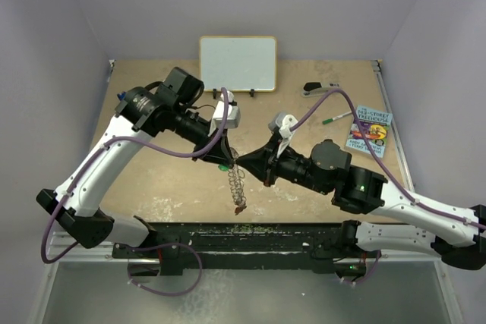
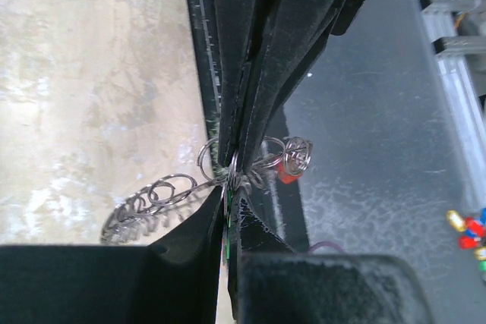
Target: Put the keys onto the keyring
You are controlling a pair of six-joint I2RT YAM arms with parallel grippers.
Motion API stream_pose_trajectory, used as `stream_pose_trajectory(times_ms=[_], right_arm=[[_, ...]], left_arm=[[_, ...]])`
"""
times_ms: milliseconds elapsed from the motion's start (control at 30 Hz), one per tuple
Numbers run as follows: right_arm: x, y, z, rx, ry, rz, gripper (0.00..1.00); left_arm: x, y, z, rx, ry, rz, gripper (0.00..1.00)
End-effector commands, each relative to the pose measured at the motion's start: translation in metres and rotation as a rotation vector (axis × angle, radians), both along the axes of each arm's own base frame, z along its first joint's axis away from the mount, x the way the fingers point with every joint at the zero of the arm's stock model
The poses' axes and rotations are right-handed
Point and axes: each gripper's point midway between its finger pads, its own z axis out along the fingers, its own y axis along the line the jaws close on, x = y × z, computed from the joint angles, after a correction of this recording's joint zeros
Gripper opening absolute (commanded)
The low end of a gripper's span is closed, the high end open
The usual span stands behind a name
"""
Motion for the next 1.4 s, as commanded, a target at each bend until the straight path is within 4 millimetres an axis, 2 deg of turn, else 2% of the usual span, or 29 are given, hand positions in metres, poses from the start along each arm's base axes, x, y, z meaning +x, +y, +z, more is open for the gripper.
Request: stream_pose_trajectory(times_ms=[0,133,367,700,733,800,933,1100,1233,1367], right_arm=[[0.013,-0.007,0.035,0.091,-0.11,-0.073,0.0],[0.013,-0.004,0.042,0.103,-0.151,-0.083,0.0],[0.012,-0.006,0.051,0.143,-0.168,-0.1,0.0],[0.009,-0.006,0.038,0.098,-0.158,-0.084,0.0],[0.007,-0.006,0.04,0.104,-0.163,-0.073,0.0],[0.004,-0.004,0.024,0.074,-0.159,-0.05,0.0],[0.002,-0.009,0.011,0.024,-0.152,-0.044,0.0],[0.002,-0.021,0.008,0.032,-0.15,-0.069,0.0],[0.006,-0.02,0.001,0.014,-0.147,-0.088,0.0],[0.013,-0.032,-0.008,-0.001,-0.125,-0.154,0.17]], left_arm=[[-0.029,-0.003,0.008,-0.078,0.187,-0.07,0.07],[-0.034,-0.005,0.005,-0.093,0.308,-0.088,0.08],[-0.028,-0.006,0.003,-0.091,0.305,-0.062,0.09],[-0.026,-0.002,0.024,-0.088,0.254,-0.051,0.08],[-0.026,-0.001,0.024,-0.082,0.25,-0.046,0.08],[-0.026,0.001,0.024,-0.071,0.247,-0.038,0.07],[-0.027,0.004,0.026,-0.046,0.249,-0.028,0.05],[-0.033,0.007,0.022,-0.022,0.321,-0.04,0.04],[-0.036,0.005,0.024,-0.038,0.367,-0.052,0.04],[-0.023,0.006,0.02,0.003,0.282,-0.002,0.04]])
